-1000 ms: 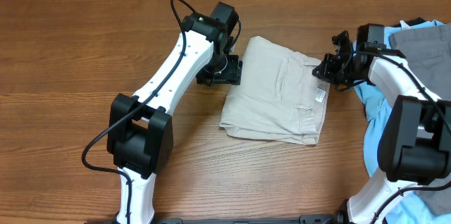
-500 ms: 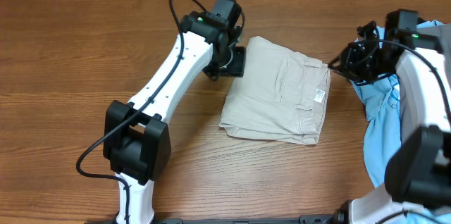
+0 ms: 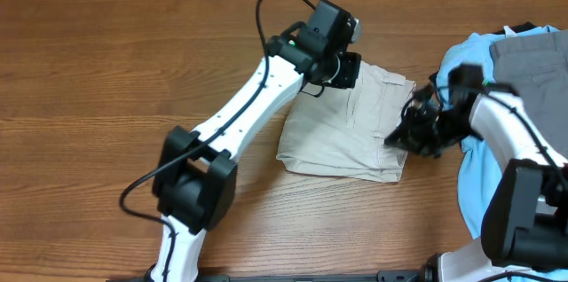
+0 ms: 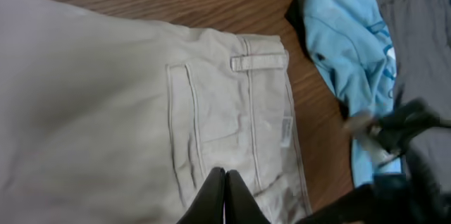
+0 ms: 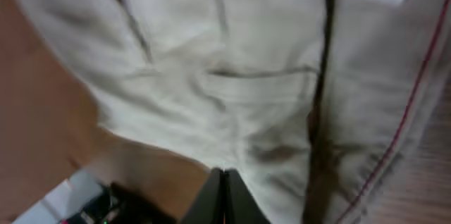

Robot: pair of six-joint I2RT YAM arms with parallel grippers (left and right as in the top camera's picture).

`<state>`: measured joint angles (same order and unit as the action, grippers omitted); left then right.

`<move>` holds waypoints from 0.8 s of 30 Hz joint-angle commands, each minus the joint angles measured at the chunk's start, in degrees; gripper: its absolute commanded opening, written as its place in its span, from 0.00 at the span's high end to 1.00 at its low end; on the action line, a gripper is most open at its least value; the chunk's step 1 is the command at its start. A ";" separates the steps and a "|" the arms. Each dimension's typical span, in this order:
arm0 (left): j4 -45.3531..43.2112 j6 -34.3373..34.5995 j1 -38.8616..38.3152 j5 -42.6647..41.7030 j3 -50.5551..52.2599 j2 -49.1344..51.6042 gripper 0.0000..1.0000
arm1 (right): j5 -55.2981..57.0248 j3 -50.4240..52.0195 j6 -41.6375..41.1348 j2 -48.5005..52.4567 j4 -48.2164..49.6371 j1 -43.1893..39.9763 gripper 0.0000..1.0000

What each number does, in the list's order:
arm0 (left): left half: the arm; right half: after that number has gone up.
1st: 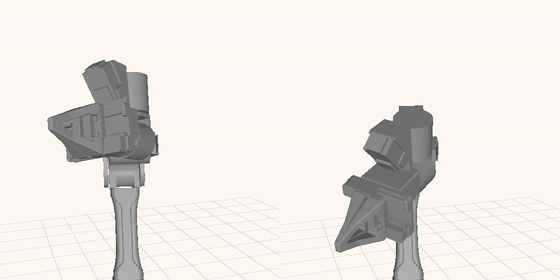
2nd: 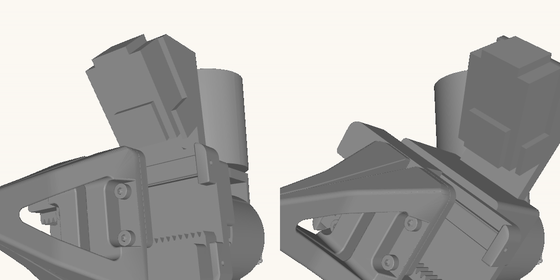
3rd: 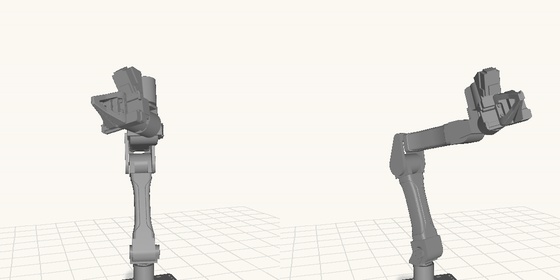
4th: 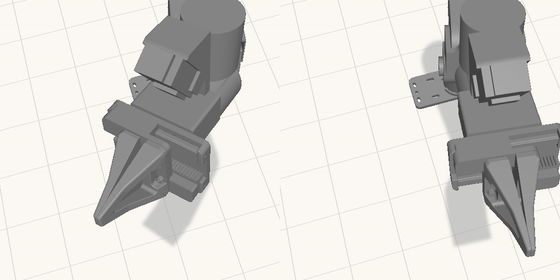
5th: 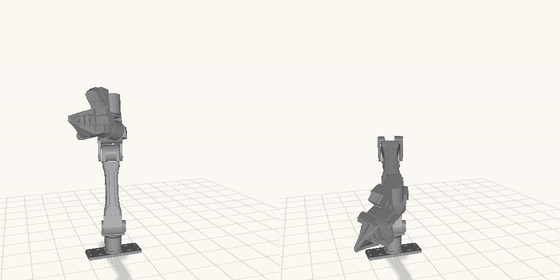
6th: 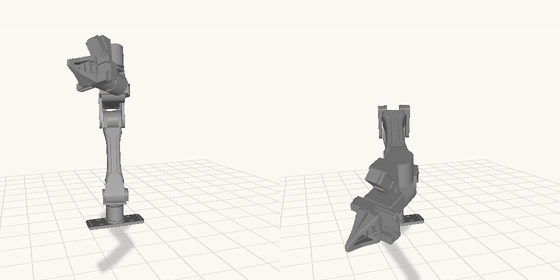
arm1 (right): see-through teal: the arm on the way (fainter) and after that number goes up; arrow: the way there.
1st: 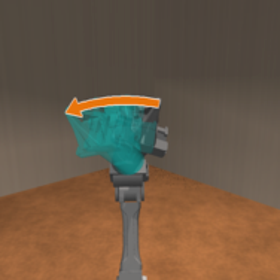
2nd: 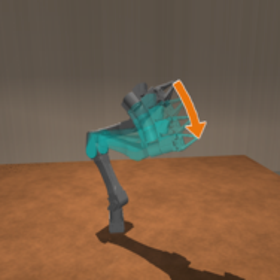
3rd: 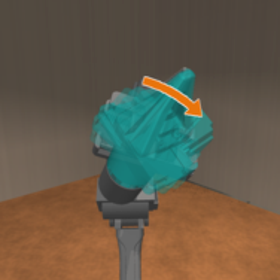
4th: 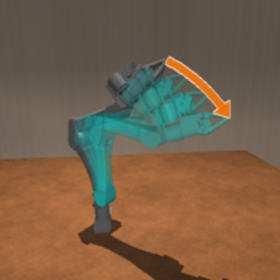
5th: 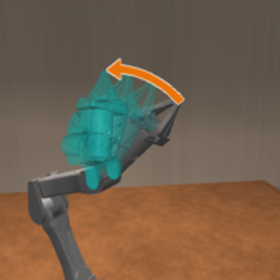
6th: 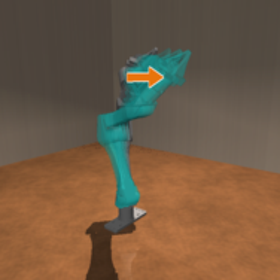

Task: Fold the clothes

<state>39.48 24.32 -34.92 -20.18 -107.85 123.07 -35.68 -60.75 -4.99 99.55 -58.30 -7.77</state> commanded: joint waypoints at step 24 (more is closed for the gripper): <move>5.64 -2.05 1.11 -9.42 -8.66 -3.10 0.96 | -4.48 4.83 -8.48 -13.53 3.67 -3.34 0.95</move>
<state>42.09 23.53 -33.61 -27.79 -113.47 128.68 -39.77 -49.54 -15.66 91.57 -51.68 -9.39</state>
